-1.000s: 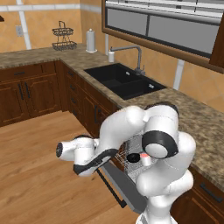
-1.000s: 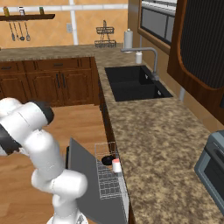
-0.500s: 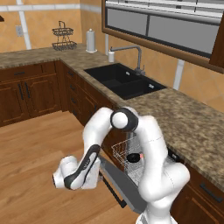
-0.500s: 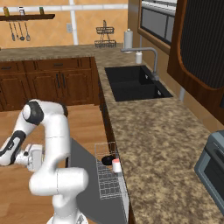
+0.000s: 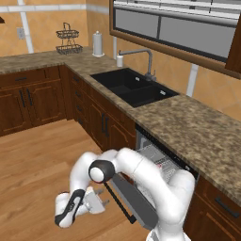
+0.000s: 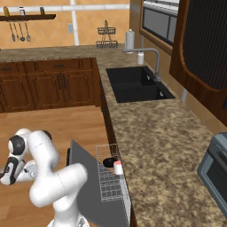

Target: Pick up the cup and bowl from the counter, place them in the dishwasher, and close the dishwasher door.

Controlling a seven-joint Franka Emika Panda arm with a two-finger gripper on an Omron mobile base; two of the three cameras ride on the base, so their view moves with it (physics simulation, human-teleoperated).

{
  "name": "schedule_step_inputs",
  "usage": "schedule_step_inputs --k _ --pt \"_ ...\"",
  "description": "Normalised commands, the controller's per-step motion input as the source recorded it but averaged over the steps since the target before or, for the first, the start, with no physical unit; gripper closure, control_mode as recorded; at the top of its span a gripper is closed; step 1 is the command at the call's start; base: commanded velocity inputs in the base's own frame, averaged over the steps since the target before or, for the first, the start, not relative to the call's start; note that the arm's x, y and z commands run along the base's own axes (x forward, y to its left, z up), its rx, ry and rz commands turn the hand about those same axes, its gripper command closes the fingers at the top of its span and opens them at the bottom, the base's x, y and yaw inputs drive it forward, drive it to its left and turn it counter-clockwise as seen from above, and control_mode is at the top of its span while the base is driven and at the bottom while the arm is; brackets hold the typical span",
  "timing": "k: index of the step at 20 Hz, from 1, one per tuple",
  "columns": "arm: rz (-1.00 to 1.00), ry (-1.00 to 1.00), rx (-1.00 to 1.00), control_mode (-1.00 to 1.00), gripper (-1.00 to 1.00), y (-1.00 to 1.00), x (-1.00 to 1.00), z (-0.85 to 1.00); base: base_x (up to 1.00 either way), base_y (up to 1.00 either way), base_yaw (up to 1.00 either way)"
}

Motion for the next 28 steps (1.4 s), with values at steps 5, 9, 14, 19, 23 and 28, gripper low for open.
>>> schedule_step_inputs --k 5,9,14,19,23,28 --pt "-0.20 -0.06 -0.26 -1.00 -1.00 -0.25 0.55 -0.57 0.00 0.00 0.00" --pt "-0.05 0.00 -0.03 -1.00 -1.00 -0.42 0.53 -0.27 0.00 0.00 0.00" --pt "0.19 0.00 0.03 -1.00 -1.00 -0.25 0.32 -0.24 0.00 0.00 0.00" --pt "0.35 0.02 0.06 -1.00 -1.00 -0.05 0.33 -0.36 0.00 0.00 0.00" --pt "0.34 0.07 0.07 -1.00 -1.00 0.06 0.24 -0.31 0.00 0.00 0.00" --pt "0.27 0.12 0.07 -1.00 -1.00 0.03 0.45 -0.35 0.00 0.00 0.00"
